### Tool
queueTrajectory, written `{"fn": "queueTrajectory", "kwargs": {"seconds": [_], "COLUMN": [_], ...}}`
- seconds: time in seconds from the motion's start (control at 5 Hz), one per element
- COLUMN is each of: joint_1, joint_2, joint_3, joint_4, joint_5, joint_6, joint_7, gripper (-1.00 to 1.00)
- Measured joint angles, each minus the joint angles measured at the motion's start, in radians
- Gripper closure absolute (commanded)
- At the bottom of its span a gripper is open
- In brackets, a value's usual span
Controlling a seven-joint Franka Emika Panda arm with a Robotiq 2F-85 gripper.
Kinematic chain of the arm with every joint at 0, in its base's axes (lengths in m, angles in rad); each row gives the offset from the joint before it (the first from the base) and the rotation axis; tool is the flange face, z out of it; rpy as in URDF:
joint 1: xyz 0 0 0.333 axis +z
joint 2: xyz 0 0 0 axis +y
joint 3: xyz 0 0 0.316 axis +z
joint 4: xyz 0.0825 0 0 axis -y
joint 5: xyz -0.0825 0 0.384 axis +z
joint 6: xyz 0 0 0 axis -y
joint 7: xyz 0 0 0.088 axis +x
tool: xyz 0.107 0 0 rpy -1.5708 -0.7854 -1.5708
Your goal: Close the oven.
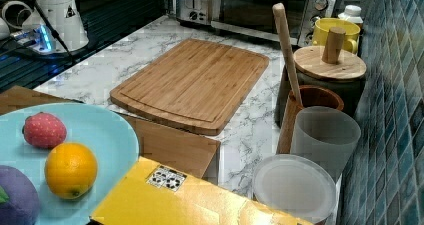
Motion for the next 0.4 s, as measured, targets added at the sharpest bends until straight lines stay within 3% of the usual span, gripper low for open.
{"fn": "queueTrajectory", "kwargs": {"seconds": [0.2, 0.4], "joint_1": [0.041, 0.040], "joint_2": [-0.031, -0.056], "joint_3": [0.028, 0.043], "joint_4": [0.004, 0.014], "joint_5": [-0.100, -0.226], "joint_6": [-0.010, -0.071], "joint_7": [0.106, 0.308], "gripper": [1.00, 1.00]}}
